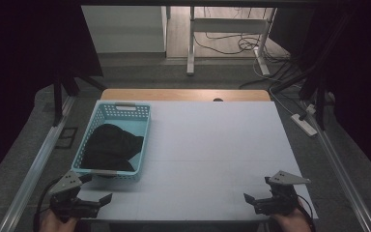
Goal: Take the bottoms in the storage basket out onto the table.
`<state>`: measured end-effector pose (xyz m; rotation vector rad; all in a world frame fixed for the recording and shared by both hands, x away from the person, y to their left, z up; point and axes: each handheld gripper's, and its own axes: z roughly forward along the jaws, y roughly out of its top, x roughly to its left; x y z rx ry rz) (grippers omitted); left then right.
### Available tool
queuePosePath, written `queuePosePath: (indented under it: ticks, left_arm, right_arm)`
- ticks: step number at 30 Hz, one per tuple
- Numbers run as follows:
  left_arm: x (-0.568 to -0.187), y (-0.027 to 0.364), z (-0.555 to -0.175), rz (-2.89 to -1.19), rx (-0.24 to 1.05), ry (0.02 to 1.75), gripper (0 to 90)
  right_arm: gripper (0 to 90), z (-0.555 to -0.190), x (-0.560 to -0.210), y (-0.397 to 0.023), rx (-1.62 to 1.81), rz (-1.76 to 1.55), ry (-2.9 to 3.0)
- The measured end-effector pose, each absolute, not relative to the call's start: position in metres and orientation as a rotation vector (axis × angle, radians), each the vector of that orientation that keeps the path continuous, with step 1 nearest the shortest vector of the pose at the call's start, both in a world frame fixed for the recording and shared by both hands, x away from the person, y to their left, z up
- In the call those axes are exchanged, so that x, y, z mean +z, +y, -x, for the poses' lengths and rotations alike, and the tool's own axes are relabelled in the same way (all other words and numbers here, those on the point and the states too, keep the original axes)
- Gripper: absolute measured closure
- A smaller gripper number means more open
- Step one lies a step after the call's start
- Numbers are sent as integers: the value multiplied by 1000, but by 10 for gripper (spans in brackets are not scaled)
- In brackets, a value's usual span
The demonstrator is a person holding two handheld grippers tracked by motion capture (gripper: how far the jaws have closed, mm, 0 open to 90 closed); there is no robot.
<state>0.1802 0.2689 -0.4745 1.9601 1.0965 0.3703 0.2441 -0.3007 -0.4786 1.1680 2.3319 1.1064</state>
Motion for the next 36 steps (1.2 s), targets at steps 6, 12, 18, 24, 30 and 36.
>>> queuePosePath:
  ticks: [6,12,18,24,30,36]
  left_arm:
    - [-469,267,-184,-1952,352,1092,0]
    - [-464,264,-190,-1982,362,1089,0]
    - [-462,261,-196,-1996,370,1087,0]
    - [-461,257,-205,-1994,370,1086,0]
    - [-458,254,-214,-1985,367,1091,0]
    - [-457,251,-224,-1984,355,1108,0]
  right_arm:
    - [0,-245,-479,-301,1108,-1173,2332]
    - [0,-245,-479,-300,1102,-1167,2339]
    - [0,-245,-479,-300,1100,-1166,2342]
    - [0,-245,-479,-300,1098,-1164,2343]
    - [0,-245,-479,-300,1094,-1162,2347]
    - [0,-245,-479,-300,1091,-1160,2350]
